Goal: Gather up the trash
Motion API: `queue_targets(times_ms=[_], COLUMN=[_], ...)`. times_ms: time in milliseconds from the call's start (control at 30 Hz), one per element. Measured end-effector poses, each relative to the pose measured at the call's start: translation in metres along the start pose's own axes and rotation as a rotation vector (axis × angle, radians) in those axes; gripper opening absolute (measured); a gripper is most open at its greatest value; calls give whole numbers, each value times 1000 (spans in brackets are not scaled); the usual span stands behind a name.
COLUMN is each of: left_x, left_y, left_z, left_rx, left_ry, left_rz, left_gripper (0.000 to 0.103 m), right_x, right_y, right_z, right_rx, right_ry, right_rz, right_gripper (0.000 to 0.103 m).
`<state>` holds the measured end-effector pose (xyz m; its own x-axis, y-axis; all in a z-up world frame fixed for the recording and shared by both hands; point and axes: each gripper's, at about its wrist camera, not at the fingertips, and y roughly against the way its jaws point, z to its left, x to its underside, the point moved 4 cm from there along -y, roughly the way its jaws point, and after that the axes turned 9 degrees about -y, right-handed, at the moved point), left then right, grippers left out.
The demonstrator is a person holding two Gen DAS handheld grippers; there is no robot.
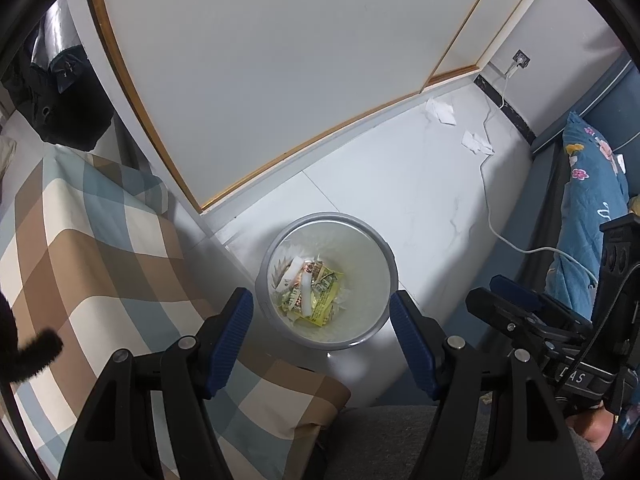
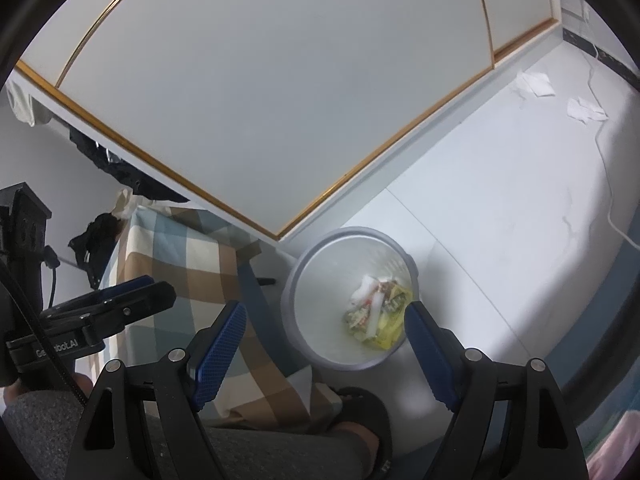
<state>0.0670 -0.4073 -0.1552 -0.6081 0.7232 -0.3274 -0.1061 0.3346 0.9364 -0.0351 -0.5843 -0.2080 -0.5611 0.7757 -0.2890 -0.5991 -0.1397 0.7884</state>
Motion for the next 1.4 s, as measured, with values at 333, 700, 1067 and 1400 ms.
queue_targets(times_ms=[333, 700, 1067, 1400], left_x=[1, 2, 2, 2], left_y=[-2, -2, -4, -4], left_z=[-1, -1, -1, -4], left_rx=[-4, -5, -4, -6], left_ry=[0, 7, 5, 1], left_rz=[7, 11, 19, 21], left_gripper=[67, 67, 67, 67], right_x=[0, 1, 2, 2], right_y=[0, 0, -2, -3], right_z=[1, 1, 2, 3], right_rx=[6, 5, 6, 5], right_ry=[6, 6, 7, 4], right_rz=[1, 2, 2, 2], right_gripper=[82, 82, 82, 82])
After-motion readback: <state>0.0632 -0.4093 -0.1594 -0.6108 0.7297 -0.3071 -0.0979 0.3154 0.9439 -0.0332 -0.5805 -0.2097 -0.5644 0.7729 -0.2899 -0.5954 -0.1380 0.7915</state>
